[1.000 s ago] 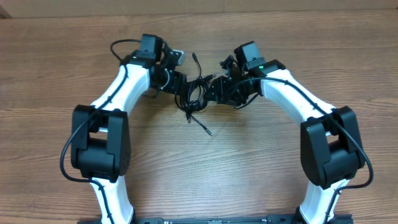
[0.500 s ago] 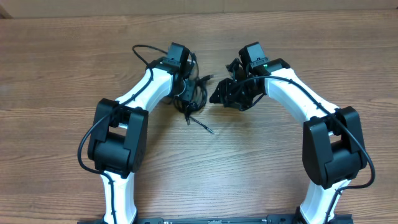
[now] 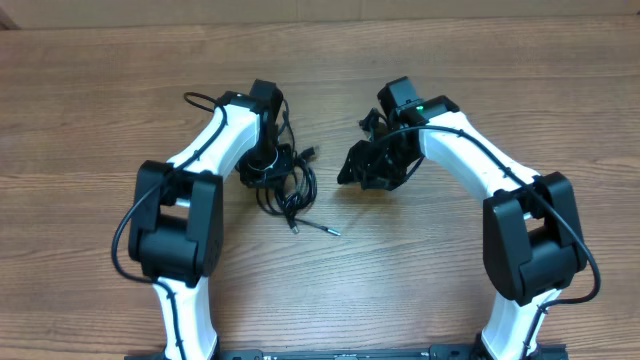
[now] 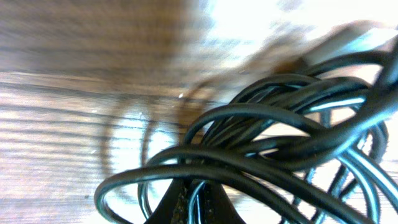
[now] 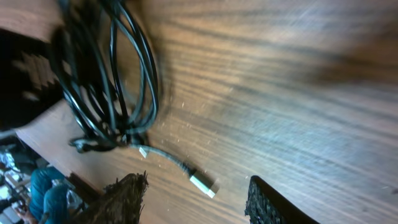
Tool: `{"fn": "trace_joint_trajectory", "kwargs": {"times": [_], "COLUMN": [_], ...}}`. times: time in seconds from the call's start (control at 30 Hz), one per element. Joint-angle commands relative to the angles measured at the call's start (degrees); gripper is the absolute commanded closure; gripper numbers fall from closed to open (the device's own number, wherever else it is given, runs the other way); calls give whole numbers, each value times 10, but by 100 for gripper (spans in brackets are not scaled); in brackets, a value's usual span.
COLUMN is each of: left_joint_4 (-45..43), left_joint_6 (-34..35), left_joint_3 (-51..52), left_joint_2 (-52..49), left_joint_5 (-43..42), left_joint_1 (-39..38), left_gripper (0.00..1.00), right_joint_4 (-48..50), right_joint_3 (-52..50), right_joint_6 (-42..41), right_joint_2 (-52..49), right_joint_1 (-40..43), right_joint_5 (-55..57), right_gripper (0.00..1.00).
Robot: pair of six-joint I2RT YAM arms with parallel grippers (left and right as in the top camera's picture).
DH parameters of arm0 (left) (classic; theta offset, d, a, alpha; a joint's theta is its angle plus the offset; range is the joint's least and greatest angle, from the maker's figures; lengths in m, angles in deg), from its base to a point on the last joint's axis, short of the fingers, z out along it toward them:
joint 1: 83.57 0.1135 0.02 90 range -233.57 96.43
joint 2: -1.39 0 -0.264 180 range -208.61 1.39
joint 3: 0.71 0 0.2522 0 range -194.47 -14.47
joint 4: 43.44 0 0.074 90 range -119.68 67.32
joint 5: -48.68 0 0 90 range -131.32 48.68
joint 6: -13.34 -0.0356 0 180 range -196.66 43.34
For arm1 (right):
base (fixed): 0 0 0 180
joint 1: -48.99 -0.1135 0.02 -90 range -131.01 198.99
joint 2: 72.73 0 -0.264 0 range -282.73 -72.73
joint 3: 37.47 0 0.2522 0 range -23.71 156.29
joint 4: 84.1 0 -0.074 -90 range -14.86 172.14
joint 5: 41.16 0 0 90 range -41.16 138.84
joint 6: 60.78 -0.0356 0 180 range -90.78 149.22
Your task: Untangle cables
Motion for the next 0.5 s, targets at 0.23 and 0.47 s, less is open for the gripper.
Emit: {"fn": "trace_joint_trajectory", "kwargs": {"times": [0.23,0.47], "left_joint_4": [-43,-70], "left_joint_6": [31,-79], "left_joint_3": [-1,0], "left_joint_2": [119,88], "left_joint_5": [13,62], "left_joint_1": [-4,-4], "left_gripper": [70,69], "right_joint_4": [11,83], "right_joint_3": [14,14], "right_joint_6": [-52,-163], "right_joint_2": [16,16], "right_joint_1": [-56,-79], "right_joint_5": [3,3], "right_gripper": [46,46]}}
